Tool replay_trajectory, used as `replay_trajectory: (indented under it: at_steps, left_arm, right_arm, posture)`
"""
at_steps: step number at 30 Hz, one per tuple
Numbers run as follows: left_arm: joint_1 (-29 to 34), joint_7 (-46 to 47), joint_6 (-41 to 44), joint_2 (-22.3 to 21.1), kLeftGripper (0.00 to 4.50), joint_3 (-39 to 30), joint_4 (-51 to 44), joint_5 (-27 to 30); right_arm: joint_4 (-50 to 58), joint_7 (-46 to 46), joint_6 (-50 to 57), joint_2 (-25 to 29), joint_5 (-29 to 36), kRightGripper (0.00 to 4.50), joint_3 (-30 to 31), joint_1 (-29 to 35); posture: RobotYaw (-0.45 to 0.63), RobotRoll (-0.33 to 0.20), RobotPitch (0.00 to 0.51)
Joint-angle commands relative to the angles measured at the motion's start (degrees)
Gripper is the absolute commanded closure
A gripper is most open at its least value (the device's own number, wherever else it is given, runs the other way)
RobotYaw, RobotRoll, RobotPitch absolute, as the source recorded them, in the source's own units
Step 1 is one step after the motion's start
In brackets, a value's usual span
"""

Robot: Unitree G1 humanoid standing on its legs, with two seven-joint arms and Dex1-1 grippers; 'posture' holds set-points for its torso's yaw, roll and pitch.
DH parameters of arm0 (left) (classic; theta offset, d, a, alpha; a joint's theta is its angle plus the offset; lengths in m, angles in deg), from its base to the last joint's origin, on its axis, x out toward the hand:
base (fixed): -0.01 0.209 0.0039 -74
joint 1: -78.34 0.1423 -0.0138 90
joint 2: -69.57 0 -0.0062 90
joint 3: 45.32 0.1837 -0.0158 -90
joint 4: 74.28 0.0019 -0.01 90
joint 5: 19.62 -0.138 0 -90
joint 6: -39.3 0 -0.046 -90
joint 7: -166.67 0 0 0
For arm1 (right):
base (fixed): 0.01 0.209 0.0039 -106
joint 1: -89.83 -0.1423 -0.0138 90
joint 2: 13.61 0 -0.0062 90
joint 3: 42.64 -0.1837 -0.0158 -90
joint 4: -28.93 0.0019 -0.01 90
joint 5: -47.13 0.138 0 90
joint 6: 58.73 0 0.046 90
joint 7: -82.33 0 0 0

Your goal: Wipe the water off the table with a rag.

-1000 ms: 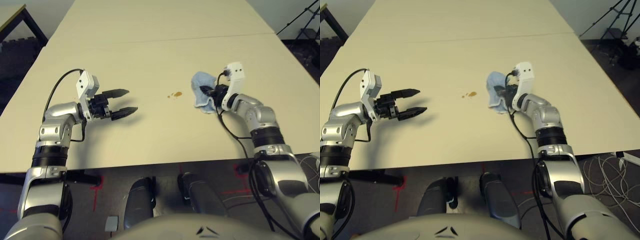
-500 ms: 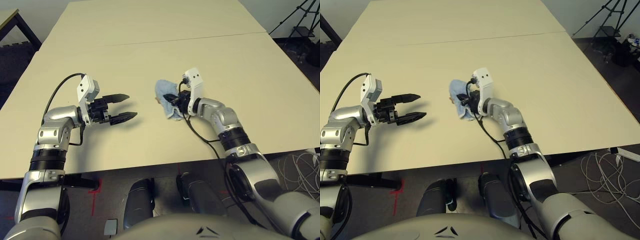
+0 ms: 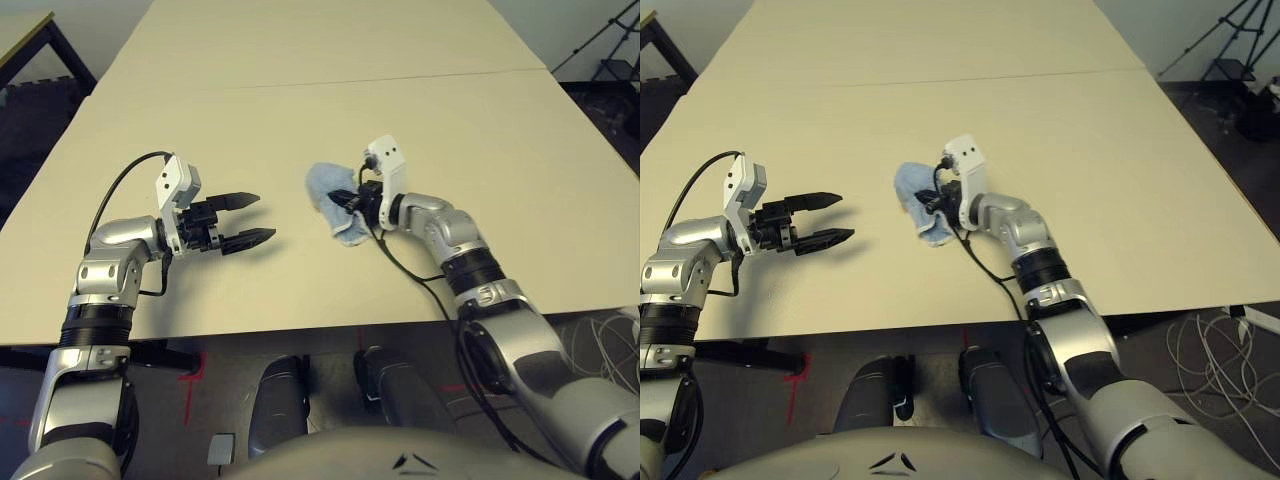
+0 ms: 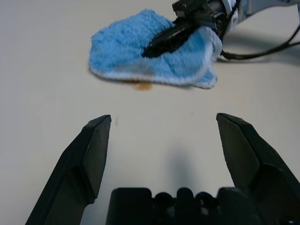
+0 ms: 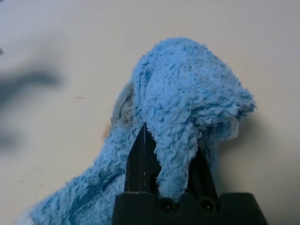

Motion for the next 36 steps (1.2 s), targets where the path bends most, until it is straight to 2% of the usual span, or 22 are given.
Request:
replay_trajectory:
  at_steps: [1,8,14,18,22,26,31,36]
  left_arm:
    - [-0.2,0.04,0.04,0.31,0.0,0.46,-0.28,0.12]
    - [-0.79,0.01,-0.58,0.78,0.0,0.67,0.82,-0.24]
    - [-1.32,0.0,-0.99,1.14,0.0,0.84,1.67,-0.52]
    - [-1.47,-0.08,-1.25,1.32,0.0,0.87,2.13,-0.58]
    - [-1.71,-0.04,-1.55,1.57,0.0,0.9,2.7,-0.65]
    - [-2.24,-0.03,-1.89,1.98,0.0,1.06,3.43,-0.82]
    - [-2.85,-0.06,-1.87,2.03,0.0,1.14,3.68,-0.9]
    - [-3.15,-0.32,-1.91,1.48,0.0,1.02,3.92,-1.0]
  right_arm:
    - [-5.6,-1.25,-0.46,6.57,-1.33,4.48,-3.24,0.7]
    - [-5.93,0.08,1.58,14.44,2.24,4.48,-8.78,0.59]
    - [3.1,5.34,14.84,19.46,11.85,4.48,-15.89,-0.93]
    - [6.58,9.57,20.5,26.66,14.18,4.48,-16.77,-2.55]
    - [6.93,12.24,21.93,31.19,13.92,4.48,-15.45,-2.68]
    - [4.9,13.34,20.34,32.18,11.8,4.48,-13.47,-0.67]
    - [-0.05,12.72,15.75,30.46,8.84,4.48,-11.81,1.43]
    - [-6.99,10.06,8.88,28.63,5.26,4.48,-11.32,0.71]
  posture:
    - [-0.17,0.0,0.136]
    - [-0.18,0.0,0.137]
    - [-0.19,0.0,0.138]
    - [-0.2,0.0,0.135]
    - [-0.2,0.0,0.131]
    - [-0.2,0.0,0.124]
    - [-0.2,0.0,0.122]
    - [-0.19,0.0,0.117]
